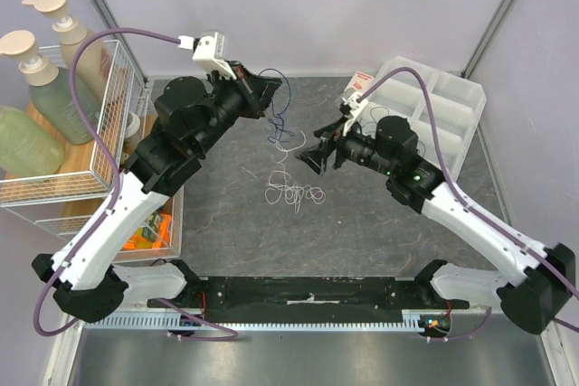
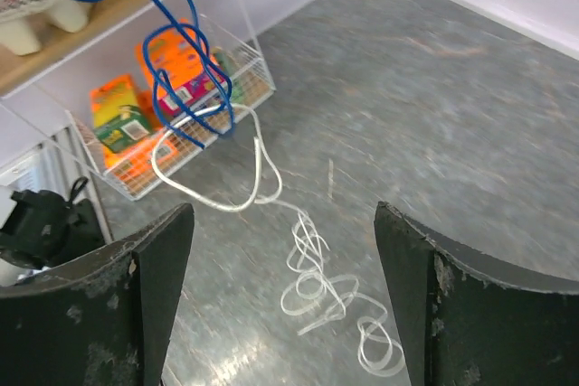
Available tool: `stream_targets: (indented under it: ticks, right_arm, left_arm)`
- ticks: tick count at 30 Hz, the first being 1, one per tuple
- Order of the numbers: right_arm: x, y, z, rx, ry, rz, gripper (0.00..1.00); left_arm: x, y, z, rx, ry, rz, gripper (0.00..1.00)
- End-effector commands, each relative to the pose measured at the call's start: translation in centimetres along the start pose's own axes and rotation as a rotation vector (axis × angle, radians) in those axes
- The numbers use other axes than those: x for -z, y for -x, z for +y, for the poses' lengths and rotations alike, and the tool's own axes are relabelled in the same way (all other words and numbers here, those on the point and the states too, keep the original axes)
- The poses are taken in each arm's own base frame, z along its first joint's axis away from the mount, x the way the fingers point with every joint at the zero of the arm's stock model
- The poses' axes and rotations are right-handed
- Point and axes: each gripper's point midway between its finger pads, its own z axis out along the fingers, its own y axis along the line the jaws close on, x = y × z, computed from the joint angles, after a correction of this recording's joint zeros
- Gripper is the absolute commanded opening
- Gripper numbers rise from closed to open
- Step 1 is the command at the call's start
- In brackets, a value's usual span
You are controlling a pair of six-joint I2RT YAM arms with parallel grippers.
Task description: Untangle the cables
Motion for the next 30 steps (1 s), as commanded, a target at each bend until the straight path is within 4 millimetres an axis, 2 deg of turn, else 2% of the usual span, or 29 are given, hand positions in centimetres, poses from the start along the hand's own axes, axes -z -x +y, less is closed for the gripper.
stream_targets:
  ticks: [1,5,7,9,11,12,14,19,21,22,25,28,30]
  right_arm:
    - [-3.2,3.3,3.0,0.012,0.216,-0.123,0.88]
    - [-6.0,1.8,1.4,-0.024,0.156,-0.109,0.79]
    - [-7.0,-0.2,0.4,-0.062,0.086,-0.047,0.7]
    - [-7.2,-2.6,-0.3,-0.093,0.061,0.0,0.62]
    - [-6.8,-5.2,-1.7,-0.143,-0.023,0.043,0.48]
    - [-6.3,-6.0,-2.2,-0.145,-0.052,0.059,0.45]
    - [-5.3,-7.2,-3.2,-0.124,-0.112,0.106,0.45]
    - [-2.2,-8.7,-5.8,-0.086,-0.24,0.178,0.47]
    - [-1.4,-9.3,-6.1,-0.083,-0.252,0.21,0.55]
    - [-1.1,-9.0,-5.9,-0.067,-0.245,0.222,0.64]
    - [0.0,-5.9,-5.1,0.012,-0.221,0.23,0.78]
    - [1.6,-0.9,-3.6,0.094,-0.183,0.158,0.87]
    - [2.6,2.2,-1.7,0.125,-0.118,0.075,0.91]
  left_arm:
    - [0.8,3.2,-3.1,0.108,-0.123,-0.051,0.02]
    - [1.7,4.8,-5.8,0.143,-0.255,-0.074,0.02]
    - [2.4,6.2,-7.3,0.14,-0.331,-0.105,0.02]
    - [3.4,8.2,-8.8,0.122,-0.402,-0.155,0.02]
    - [4.6,10.3,-10.3,0.099,-0.468,-0.213,0.02]
    - [5.3,11.5,-11.1,0.085,-0.5,-0.241,0.02]
    - [5.5,12.5,-11.7,0.068,-0.517,-0.258,0.02]
    - [6.1,13.6,-12.8,0.013,-0.567,-0.285,0.02]
    - [5.8,13.9,-12.7,0.008,-0.556,-0.302,0.02]
    - [5.4,13.6,-12.4,0.009,-0.539,-0.296,0.02]
    - [3.0,11.7,-10.6,0.041,-0.426,-0.21,0.02]
    - [0.8,8.3,-8.7,0.076,-0.329,-0.081,0.02]
    - [-0.4,6.0,-7.3,0.118,-0.266,0.001,0.02]
